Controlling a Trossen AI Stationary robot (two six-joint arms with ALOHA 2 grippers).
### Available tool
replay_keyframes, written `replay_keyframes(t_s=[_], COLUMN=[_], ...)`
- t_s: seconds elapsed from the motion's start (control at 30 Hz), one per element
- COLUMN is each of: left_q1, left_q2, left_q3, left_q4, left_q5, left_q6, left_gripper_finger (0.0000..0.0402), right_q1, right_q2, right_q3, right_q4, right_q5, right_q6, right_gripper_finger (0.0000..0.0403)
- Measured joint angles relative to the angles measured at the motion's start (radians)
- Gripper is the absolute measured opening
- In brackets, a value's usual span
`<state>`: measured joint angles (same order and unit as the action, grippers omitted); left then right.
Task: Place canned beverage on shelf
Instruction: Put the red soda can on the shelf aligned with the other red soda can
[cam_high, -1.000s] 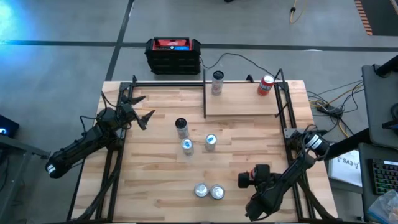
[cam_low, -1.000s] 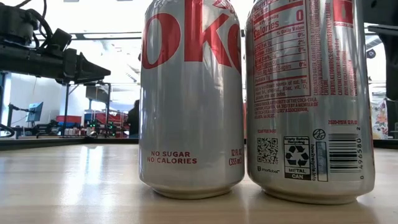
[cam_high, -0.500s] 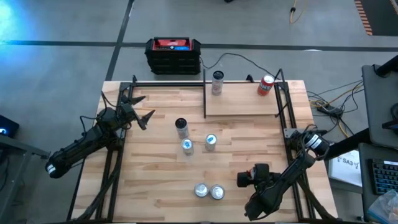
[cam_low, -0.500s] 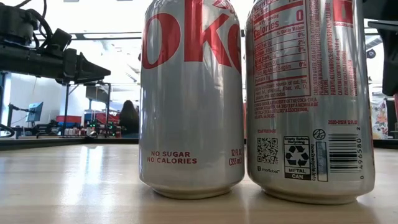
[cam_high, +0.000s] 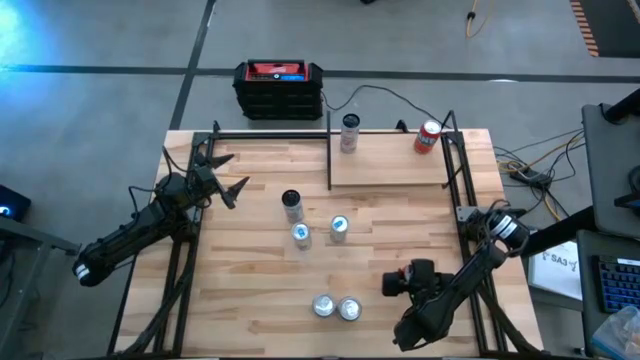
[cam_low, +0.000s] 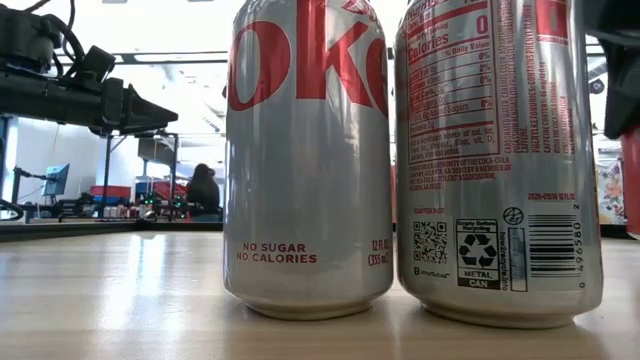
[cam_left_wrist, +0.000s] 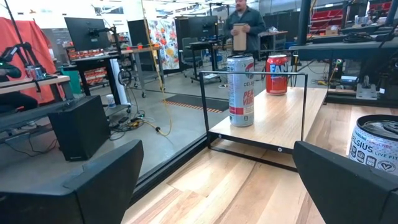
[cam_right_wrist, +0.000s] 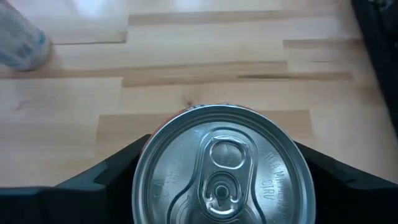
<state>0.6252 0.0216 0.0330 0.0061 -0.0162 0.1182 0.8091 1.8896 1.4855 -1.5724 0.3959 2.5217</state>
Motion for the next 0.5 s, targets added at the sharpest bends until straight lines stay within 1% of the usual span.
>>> replay_keyframes(t_s=[0.13,0.27,0.5], left_q1=[0.0,0.0,0.0], left_q2=[0.0,0.0,0.0], left_q3=[0.0,0.0,0.0], left_q4=[0.0,0.0,0.0], left_q5=[0.0,0.0,0.0], left_q6=[0.0,0.0,0.0], left_gripper_finger=[0.0398,0.0398,0.0398], right_q1=[-0.023,-0.048,-0.123], right_q2=[-0.014,-0.028,-0.097], right_q3=[-0.002,-0.002,-0.017], right_q4=[0.001,0.002,0.0], right_q5=[-0.003,-0.003,0.003], right_q6=[-0.001,-0.037,-0.11], right_gripper_finger=[0.0285,0.0285,0.0285])
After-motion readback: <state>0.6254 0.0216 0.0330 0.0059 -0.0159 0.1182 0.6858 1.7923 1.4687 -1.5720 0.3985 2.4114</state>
